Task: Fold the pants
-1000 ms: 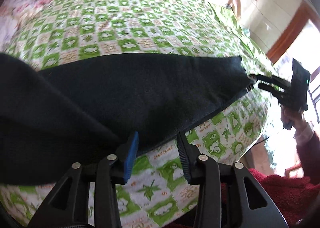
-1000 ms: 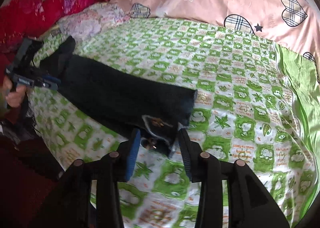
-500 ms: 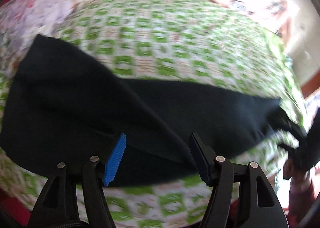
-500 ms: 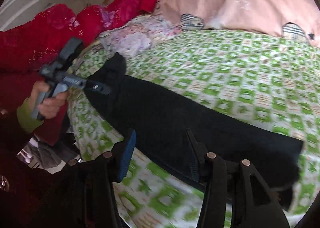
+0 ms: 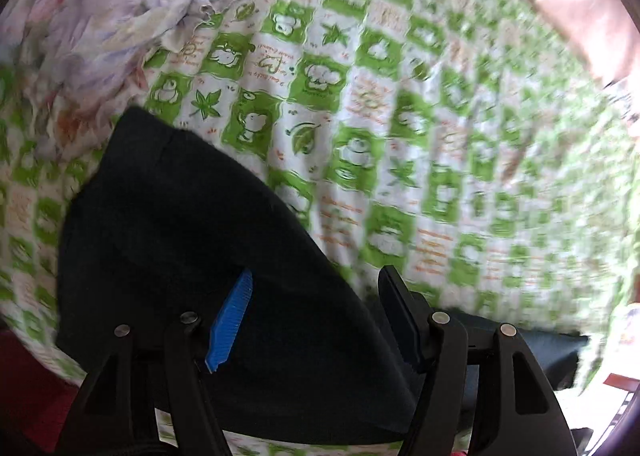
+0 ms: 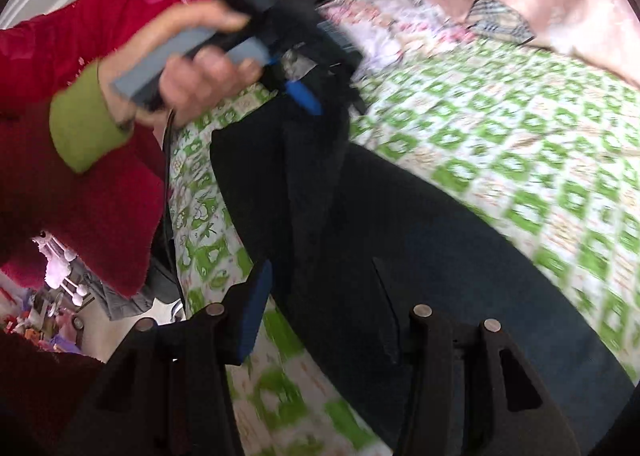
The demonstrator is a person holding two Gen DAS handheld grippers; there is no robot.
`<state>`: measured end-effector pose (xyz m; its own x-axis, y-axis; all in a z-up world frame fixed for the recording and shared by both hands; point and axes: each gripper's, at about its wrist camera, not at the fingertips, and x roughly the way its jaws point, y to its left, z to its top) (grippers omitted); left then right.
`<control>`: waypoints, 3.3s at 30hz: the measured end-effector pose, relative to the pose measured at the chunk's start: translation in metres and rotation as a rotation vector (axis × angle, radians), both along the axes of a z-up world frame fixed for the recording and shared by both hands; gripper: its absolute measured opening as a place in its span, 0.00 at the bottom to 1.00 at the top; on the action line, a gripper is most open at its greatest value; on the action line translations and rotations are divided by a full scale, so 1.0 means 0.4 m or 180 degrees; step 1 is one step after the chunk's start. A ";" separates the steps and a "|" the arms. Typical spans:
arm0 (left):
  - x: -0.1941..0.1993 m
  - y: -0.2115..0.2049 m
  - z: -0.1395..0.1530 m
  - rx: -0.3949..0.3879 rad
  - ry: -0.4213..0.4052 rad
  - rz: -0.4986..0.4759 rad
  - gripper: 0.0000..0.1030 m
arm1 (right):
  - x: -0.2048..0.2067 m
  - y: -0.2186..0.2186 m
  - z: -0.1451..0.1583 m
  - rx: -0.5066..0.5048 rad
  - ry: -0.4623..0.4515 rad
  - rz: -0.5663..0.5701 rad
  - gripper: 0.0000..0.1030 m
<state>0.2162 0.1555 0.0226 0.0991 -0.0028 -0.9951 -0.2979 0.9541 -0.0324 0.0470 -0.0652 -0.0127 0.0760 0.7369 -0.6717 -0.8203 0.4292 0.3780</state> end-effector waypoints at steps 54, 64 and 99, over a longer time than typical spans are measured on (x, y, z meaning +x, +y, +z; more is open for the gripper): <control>-0.593 0.226 -0.051 -0.0963 -0.2020 0.1195 0.06 | -0.118 0.202 -0.023 -0.0609 -0.0797 0.0079 0.07; -0.638 0.233 -0.081 -0.0895 -0.2023 0.1112 0.08 | -0.138 0.215 -0.023 -0.0659 -0.0665 0.0226 0.11; -0.580 0.440 -0.115 -0.0746 -0.1743 0.1638 0.51 | 0.295 0.293 -0.067 -0.0670 0.0375 -0.0228 0.40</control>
<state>-0.0158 0.3314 -0.0235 0.6210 -0.0273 -0.7833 -0.5838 0.6507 -0.4855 0.1650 0.0519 -0.0395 0.0351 0.5755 -0.8170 -0.7405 0.5640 0.3654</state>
